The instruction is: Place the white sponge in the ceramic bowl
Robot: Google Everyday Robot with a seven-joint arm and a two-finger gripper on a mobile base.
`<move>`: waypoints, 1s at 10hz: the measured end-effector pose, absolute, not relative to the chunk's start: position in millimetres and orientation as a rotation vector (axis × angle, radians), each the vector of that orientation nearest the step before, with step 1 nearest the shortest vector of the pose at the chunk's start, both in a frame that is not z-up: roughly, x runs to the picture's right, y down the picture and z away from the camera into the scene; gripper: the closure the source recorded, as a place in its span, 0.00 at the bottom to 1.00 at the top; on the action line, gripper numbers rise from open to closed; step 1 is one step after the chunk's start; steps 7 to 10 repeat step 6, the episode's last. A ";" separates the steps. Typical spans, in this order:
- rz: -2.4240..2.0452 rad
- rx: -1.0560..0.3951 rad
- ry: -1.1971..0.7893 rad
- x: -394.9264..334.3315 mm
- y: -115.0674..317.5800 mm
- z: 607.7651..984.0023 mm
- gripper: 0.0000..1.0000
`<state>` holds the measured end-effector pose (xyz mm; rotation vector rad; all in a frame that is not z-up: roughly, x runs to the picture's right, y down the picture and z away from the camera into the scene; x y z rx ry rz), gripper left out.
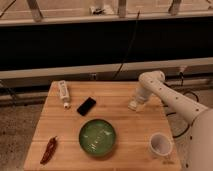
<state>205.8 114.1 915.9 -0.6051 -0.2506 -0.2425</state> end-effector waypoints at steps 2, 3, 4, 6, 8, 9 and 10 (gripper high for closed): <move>-0.247 -0.611 -0.256 204.6 114.3 917.7 0.92; -0.247 -0.613 -0.262 203.9 112.7 917.5 0.99; -0.245 -0.616 -0.270 204.7 110.5 915.5 1.00; -0.255 -0.624 -0.294 205.9 100.4 901.0 1.00; -0.255 -0.624 -0.294 205.9 100.4 901.0 1.00; -0.255 -0.624 -0.294 205.9 100.4 901.0 1.00; -0.255 -0.624 -0.294 205.9 100.4 901.0 1.00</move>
